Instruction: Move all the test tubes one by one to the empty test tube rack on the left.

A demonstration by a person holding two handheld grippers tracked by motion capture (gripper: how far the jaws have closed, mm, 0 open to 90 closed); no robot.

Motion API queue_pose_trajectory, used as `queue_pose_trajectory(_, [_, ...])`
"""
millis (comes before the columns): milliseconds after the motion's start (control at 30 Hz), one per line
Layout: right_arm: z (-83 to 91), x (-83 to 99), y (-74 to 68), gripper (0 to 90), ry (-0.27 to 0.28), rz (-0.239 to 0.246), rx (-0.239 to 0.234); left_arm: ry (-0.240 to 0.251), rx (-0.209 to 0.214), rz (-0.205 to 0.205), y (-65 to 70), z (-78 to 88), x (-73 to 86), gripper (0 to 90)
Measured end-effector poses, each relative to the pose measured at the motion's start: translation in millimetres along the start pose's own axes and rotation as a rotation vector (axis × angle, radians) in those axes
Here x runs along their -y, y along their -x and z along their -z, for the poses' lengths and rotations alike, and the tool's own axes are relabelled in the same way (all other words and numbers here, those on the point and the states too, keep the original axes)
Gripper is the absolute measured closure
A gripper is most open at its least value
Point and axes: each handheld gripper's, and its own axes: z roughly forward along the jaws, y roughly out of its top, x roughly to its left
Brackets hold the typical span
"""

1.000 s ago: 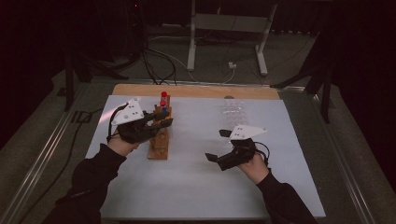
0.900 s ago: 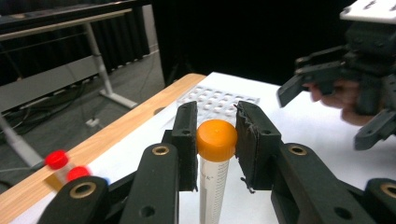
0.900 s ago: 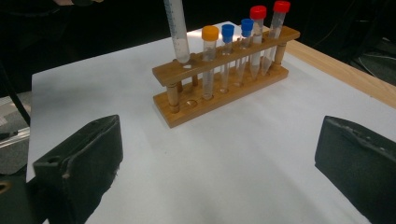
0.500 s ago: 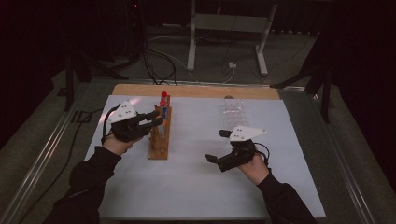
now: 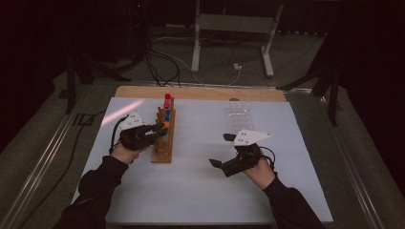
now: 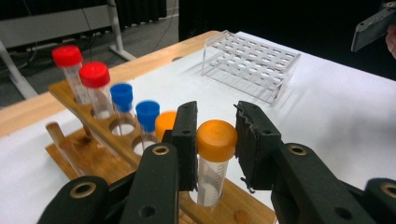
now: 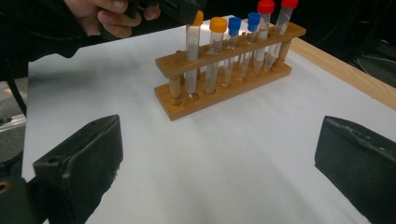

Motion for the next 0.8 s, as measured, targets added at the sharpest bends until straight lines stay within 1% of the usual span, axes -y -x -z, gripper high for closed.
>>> queue_pose_trajectory(100, [0.1, -0.1, -0.3, 0.7, -0.003, 0.003, 0.0, -0.014, 0.0, 0.004, -0.4, -1.9, 3.7, 71.4])
queue_pose_trajectory(133, [0.1, -0.1, -0.2, 0.7, -0.003, 0.004, -0.002, -0.019, 0.003, 0.0, -0.4, -2.4, 4.8, 71.4])
queue_pose_trajectory(167, [0.1, -0.1, -0.2, 0.7, -0.003, 0.004, -0.004, -0.02, 0.004, 0.0, -0.3, -2.9, 5.7, 71.4])
queue_pose_trajectory(200, [0.1, -0.1, -0.4, 0.7, -0.005, 0.005, -0.002, -0.017, 0.007, 0.008, -0.8, -3.0, 6.0, 71.2])
queue_pose_trajectory(300, [0.1, -0.2, -0.8, 0.7, -0.004, 0.005, -0.003, -0.015, 0.006, 0.004, -1.0, -2.5, 6.5, 70.9])
queue_pose_trajectory(333, [0.1, -0.2, -1.0, 0.8, -0.005, 0.005, -0.003, -0.012, 0.026, 0.002, -0.7, -1.7, 6.7, 68.8])
queue_pose_trajectory(400, [0.5, -0.2, -1.4, 0.7, -0.004, 0.007, -0.004, -0.013, 0.023, -0.022, 3.4, 0.2, 5.2, 58.9])
queue_pose_trajectory(433, [0.7, -0.2, -1.4, 0.8, -0.005, 0.005, -0.004, -0.008, 0.039, -0.026, 5.4, 1.8, 3.8, 52.6])
queue_pose_trajectory(467, [1.0, 0.0, -1.4, 0.7, -0.004, 0.004, -0.004, -0.008, 0.037, -0.033, 7.9, 3.5, 2.1, 47.9])
queue_pose_trajectory(533, [1.5, 0.5, -1.1, 0.7, -0.002, 0.005, -0.002, -0.001, 0.062, -0.039, 12.5, 7.7, -1.0, 38.3])
queue_pose_trajectory(567, [1.7, 0.8, -1.0, 0.8, -0.002, 0.006, 0.0, -0.001, 0.056, -0.046, 15.4, 10.0, -2.4, 35.0])
queue_pose_trajectory(633, [2.6, 1.6, -1.2, 0.7, 0.002, 0.004, 0.002, 0.004, 0.073, -0.053, 20.4, 15.3, -4.2, 26.6])
queue_pose_trajectory(667, [3.1, 2.1, -1.5, 0.7, 0.002, 0.005, 0.004, 0.006, 0.081, -0.05, 22.9, 17.9, -4.5, 23.6])
queue_pose_trajectory(700, [3.5, 2.7, -1.7, 0.7, 0.002, 0.008, 0.009, 0.005, 0.093, -0.049, 24.9, 20.6, -4.5, 18.5])
queue_pose_trajectory(767, [4.4, 4.4, -2.4, 0.7, 0.003, 0.01, 0.012, 0.003, 0.108, -0.049, 28.8, 25.9, -2.9, 16.0])
queue_pose_trajectory(800, [4.8, 5.3, -2.8, 0.7, 0.001, 0.008, 0.014, -0.003, 0.132, -0.051, 30.3, 28.5, -1.3, 13.6])
